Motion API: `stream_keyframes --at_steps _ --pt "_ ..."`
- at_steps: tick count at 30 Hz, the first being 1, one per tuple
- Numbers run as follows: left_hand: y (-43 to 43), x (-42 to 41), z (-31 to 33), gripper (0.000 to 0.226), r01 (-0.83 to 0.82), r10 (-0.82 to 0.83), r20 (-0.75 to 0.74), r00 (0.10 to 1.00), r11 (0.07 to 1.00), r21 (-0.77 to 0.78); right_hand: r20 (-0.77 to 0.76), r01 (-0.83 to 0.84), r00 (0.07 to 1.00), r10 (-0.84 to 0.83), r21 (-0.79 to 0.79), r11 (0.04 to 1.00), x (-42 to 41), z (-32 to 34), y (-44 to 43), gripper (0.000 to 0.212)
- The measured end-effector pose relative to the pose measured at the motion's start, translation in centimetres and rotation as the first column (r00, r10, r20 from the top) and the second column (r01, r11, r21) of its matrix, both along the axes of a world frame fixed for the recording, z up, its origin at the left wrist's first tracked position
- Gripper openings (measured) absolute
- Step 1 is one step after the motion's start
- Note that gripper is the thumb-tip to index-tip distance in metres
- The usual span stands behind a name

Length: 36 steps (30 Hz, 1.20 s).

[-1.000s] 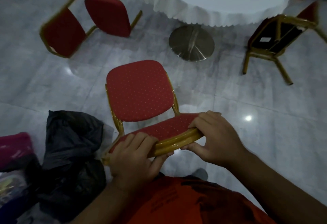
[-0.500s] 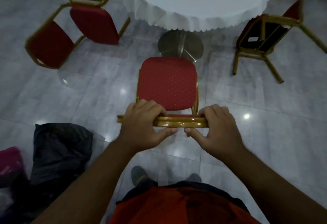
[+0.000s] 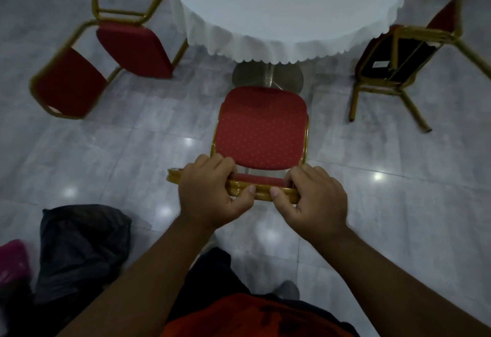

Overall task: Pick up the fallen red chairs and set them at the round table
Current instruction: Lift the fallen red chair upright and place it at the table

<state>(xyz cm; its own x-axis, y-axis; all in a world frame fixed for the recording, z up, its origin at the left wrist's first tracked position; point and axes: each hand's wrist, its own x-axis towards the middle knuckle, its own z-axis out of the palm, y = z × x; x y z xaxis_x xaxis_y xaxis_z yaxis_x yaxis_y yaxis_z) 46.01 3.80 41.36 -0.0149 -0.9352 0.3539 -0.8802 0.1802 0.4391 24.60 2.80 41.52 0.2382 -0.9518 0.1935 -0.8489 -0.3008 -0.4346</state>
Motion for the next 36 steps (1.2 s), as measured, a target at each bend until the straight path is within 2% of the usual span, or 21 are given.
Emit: stream_keyframes --at_steps 9,15,25,31,36 --pt "-7.5 2.8 -0.8 0.044 0.033 -0.033 -0.007 0.999 0.999 -0.021 0.006 0.119 0.993 -0.119 -0.061 0.991 2.9 -0.6 -7.2 0.036" --pt "-13.0 5.0 -0.6 0.044 0.045 -0.046 0.013 0.999 0.997 0.056 -0.019 0.163 0.986 -0.166 -0.090 0.982 5.3 -0.6 -12.2 0.040" --pt "-16.0 5.1 -1.2 0.045 0.057 -0.057 0.011 0.998 0.998 -0.033 -0.025 0.037 0.999 -0.042 -0.149 0.988 4.5 -1.1 -15.0 0.040" --pt "-16.4 4.9 -1.2 0.047 0.053 -0.052 0.026 0.998 0.998 -0.032 -0.043 0.051 0.997 -0.058 -0.160 0.986 4.3 -1.5 -15.6 0.051" --pt "-16.7 5.1 -1.6 0.047 0.066 -0.064 0.028 0.998 0.997 -0.050 -0.062 0.076 0.994 -0.085 -0.142 0.987 4.6 -1.4 -15.6 0.044"
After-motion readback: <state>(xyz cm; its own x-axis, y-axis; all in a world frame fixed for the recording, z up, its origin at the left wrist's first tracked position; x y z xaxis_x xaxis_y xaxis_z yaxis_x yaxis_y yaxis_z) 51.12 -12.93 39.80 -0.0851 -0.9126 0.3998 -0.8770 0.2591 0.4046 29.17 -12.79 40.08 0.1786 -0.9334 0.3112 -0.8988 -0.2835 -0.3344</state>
